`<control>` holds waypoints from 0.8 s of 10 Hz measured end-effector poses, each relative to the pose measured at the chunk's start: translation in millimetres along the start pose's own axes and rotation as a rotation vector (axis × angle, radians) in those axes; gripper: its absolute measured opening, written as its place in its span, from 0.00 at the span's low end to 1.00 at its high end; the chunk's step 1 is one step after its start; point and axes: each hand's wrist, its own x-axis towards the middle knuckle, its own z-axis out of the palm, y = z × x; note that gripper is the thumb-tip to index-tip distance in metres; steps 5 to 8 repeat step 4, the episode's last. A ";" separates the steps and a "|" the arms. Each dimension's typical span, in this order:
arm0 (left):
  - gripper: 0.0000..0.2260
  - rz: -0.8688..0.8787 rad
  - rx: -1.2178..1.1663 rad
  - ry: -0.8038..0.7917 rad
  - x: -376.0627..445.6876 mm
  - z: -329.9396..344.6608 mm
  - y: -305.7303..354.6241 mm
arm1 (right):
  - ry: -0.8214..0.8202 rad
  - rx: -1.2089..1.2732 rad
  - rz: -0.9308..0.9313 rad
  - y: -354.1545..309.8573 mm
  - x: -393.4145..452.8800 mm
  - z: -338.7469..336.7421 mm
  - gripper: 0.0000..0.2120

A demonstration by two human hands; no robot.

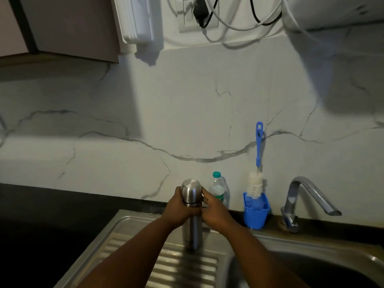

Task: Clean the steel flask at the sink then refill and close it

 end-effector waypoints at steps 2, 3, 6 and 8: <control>0.38 -0.027 -0.015 -0.021 -1.2 -2.3 -1.8 | -0.033 -0.053 -0.077 2.7 -7.8 3.3 0.30; 0.41 -0.098 0.023 -0.086 -5.6 -5.8 0.0 | -0.060 -0.131 -0.104 -7.2 -21.3 -0.5 0.24; 0.51 -0.038 0.238 -0.026 -17.4 -7.6 3.7 | -0.059 -0.307 -0.084 -14.8 -39.4 -6.9 0.31; 0.51 -0.038 0.238 -0.026 -17.4 -7.6 3.7 | -0.059 -0.307 -0.084 -14.8 -39.4 -6.9 0.31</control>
